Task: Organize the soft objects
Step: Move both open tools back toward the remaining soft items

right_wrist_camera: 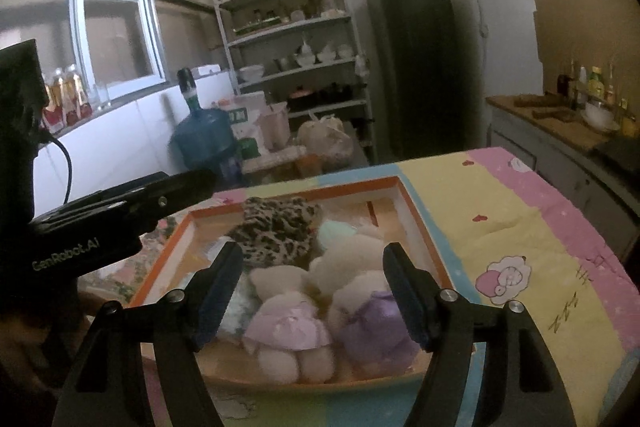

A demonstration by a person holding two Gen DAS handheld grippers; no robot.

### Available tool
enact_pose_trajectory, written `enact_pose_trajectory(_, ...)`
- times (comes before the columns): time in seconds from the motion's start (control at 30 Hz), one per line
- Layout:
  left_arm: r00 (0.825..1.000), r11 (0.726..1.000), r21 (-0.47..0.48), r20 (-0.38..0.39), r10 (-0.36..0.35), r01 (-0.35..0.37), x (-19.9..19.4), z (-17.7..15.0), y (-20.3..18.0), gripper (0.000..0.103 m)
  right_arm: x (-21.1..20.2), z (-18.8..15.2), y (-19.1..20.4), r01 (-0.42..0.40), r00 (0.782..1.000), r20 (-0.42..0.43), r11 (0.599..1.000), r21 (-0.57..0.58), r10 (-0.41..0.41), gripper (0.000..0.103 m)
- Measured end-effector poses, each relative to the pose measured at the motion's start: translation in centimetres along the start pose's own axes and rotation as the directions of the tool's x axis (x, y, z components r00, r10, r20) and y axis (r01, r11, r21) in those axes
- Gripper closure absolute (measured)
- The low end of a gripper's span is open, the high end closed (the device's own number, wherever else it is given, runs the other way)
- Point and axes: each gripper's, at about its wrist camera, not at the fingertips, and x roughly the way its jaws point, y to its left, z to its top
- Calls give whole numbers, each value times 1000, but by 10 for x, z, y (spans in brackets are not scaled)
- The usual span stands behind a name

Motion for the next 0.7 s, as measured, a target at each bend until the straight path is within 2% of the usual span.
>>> enact_pose_trajectory(0.3,995,997,-3,64,71,-71,-48,-5,13,31,-21,-4,30,-14,1000,27,1000,-16,15,29)
enact_pose_trajectory(0.7,983,987,-50,91,157,-153,-103,-20,41,31,-49,-9,81,-50,997,58,996,-71,54,29)
